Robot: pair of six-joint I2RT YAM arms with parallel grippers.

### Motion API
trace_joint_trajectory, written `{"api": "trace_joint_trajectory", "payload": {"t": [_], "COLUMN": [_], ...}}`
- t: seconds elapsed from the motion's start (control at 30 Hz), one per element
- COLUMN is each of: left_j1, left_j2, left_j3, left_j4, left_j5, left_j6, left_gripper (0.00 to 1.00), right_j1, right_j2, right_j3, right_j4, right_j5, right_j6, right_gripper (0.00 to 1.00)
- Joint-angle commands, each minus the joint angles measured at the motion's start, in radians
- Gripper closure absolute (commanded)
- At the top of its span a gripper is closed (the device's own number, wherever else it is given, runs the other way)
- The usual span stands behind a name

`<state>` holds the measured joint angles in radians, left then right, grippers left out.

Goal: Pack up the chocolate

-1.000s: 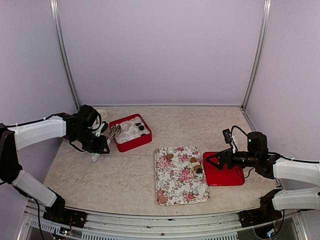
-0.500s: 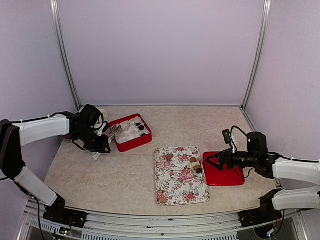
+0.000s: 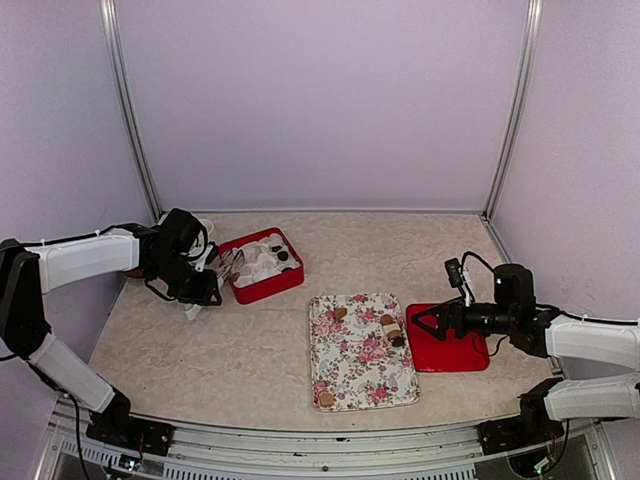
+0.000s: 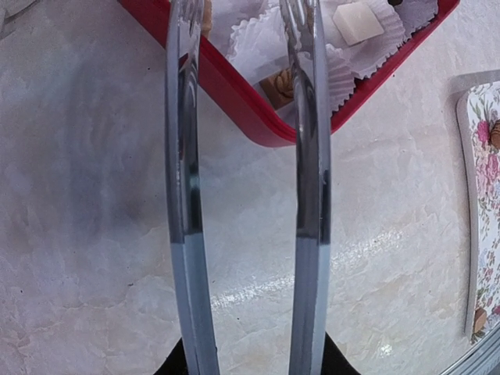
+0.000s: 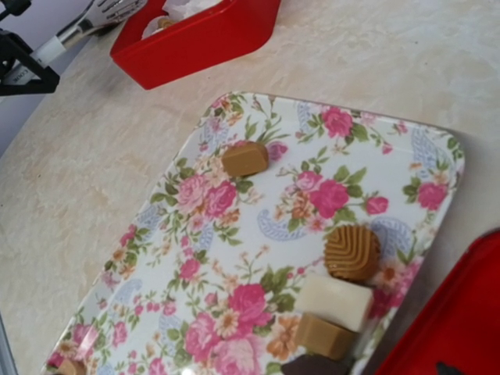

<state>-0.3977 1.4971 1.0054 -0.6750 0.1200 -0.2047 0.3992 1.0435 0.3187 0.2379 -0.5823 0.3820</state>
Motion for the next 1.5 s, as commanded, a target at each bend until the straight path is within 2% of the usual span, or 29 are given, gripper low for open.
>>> {"api": "trace_joint_trajectory", "payload": {"t": [0.0, 0.13, 0.4, 0.63, 0.93, 1.47], "left_j1": [-0.013, -0.099, -0.346, -0.468, -0.523, -0.525], "left_j2": [-0.056, -0.086, -0.053, 0.031, 0.155, 0.307], "left_j3": [0.038, 0.070, 0.093, 0.084, 0.093, 0.177], "left_j4": [0.049, 0.033, 0.057, 0.112, 0.181, 0.165], "left_j5": [0.027, 0.001, 0.011, 0.042, 0.091, 0.008], "left_j6": [0.021, 0.042, 0.074, 0.091, 0.085, 0.088], "left_gripper": [0.67, 0.66, 0.65, 0.64, 0.63, 0.62], "right_j1": [0.010, 0.011, 0.010, 0.010, 0.010, 0.010], "right_j2": [-0.005, -0.011, -0.023, -0.047, -0.056, -0.042], "right_j3": [0.002, 0.003, 0.008, 0.008, 0.002, 0.002], "right_j4": [0.014, 0.012, 0.014, -0.009, -0.012, -0.005], "right_j5": [0.006, 0.006, 0.005, 0.017, 0.019, 0.013], "right_j6": [-0.010, -0.008, 0.007, 0.005, 0.008, 0.006], "right_gripper": [0.00, 0.00, 0.00, 0.00, 0.00, 0.00]}}
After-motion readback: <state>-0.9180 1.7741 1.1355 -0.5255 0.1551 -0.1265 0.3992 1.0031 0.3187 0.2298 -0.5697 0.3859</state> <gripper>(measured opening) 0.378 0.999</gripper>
